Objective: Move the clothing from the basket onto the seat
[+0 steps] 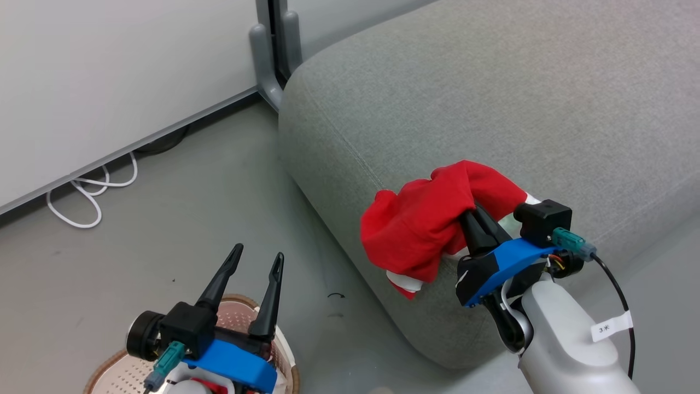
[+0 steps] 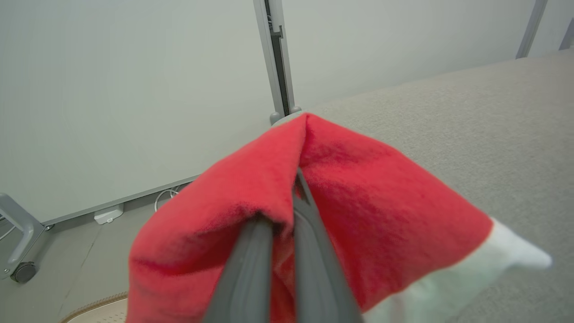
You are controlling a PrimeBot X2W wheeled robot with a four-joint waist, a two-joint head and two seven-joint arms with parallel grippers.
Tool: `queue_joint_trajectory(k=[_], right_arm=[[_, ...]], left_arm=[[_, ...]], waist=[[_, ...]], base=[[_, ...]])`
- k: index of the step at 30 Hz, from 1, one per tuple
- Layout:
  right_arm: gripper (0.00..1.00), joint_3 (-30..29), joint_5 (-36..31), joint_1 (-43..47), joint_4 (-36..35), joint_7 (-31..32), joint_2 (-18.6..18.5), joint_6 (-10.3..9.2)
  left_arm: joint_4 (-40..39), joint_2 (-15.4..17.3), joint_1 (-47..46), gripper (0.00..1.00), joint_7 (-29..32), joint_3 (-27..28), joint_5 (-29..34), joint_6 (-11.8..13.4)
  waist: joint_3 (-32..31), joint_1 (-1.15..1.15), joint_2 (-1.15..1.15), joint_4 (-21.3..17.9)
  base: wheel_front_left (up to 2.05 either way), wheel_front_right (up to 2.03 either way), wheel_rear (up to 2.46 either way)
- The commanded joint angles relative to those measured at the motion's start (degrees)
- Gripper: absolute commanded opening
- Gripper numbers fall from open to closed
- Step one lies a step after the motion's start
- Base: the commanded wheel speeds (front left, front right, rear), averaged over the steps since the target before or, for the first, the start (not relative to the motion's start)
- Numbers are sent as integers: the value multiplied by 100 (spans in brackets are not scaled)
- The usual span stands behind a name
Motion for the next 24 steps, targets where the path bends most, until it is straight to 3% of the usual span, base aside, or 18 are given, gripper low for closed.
queue_joint_trajectory(k=[1,9,17,24], right_arm=[[0,-24,6,41,-33,-27,-5,3],[0,-163,103,-23,-62,-27,-6,3],[0,-1049,133,-998,235,-25,-29,3],[0,-1951,226,-2220,570,48,-562,3]], left_arm=[[-19,19,-83,100,-23,-21,7,-39],[-21,78,-145,100,-23,-72,-4,-38],[-244,157,-384,100,-22,-98,7,-39],[-542,336,-856,100,-20,-268,110,-39]], waist=[[37,0,0,-39],[132,0,0,8],[644,0,0,319],[1522,0,0,765]], base=[[0,0,0],[0,0,0],[0,0,0],[0,0,0]])
